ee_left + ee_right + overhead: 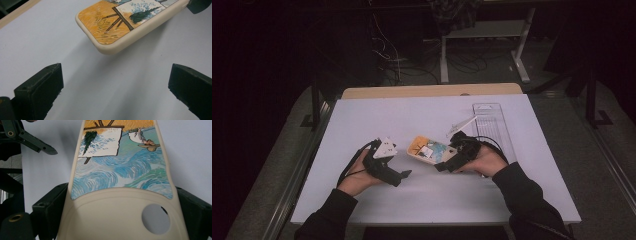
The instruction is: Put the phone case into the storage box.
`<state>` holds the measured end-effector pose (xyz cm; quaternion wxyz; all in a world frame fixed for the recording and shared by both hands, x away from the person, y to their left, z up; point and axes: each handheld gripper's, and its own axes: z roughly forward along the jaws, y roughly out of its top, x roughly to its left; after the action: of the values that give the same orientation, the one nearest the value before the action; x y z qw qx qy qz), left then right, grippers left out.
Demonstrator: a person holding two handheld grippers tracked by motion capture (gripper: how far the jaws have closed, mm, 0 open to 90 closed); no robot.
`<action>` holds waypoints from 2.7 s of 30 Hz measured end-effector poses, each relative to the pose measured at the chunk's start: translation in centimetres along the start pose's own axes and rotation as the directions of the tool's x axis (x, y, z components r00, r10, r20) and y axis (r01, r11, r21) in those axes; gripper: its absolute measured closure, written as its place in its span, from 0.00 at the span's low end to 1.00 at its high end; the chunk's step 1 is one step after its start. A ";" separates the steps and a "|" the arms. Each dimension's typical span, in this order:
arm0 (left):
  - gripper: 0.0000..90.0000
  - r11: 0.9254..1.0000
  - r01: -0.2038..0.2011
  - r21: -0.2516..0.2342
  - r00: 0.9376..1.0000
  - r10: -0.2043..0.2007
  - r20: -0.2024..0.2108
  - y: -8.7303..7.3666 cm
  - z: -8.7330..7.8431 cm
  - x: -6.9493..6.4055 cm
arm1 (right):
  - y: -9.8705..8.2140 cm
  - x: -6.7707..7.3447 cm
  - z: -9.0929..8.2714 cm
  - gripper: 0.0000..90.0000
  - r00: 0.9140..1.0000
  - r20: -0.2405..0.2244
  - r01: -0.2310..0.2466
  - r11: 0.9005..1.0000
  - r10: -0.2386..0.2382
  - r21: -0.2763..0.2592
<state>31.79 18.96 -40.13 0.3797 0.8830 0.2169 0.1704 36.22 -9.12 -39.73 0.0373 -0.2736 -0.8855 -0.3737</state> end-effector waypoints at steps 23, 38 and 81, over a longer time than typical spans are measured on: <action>0.00 0.993 -0.119 -0.026 0.990 0.116 -0.078 0.1 0.2 -1.2 | 0.1 0.1 0.0 0.10 1.000 0.019 -0.001 1.000 0.001 -0.005; 0.00 0.975 -0.222 -0.014 0.965 0.218 -0.144 0.2 0.4 -1.9 | 0.1 0.0 0.1 0.10 0.999 0.026 0.022 1.000 -0.022 0.002; 0.00 0.847 -0.527 0.073 0.775 0.515 -0.367 0.5 1.0 -4.2 | 0.1 0.2 0.3 0.10 0.999 0.029 0.027 1.000 -0.027 0.005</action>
<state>28.81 15.86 -40.96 0.2842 0.8531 0.0293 0.4366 36.13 -8.79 -39.79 0.0202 -0.2669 -0.8904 -0.3682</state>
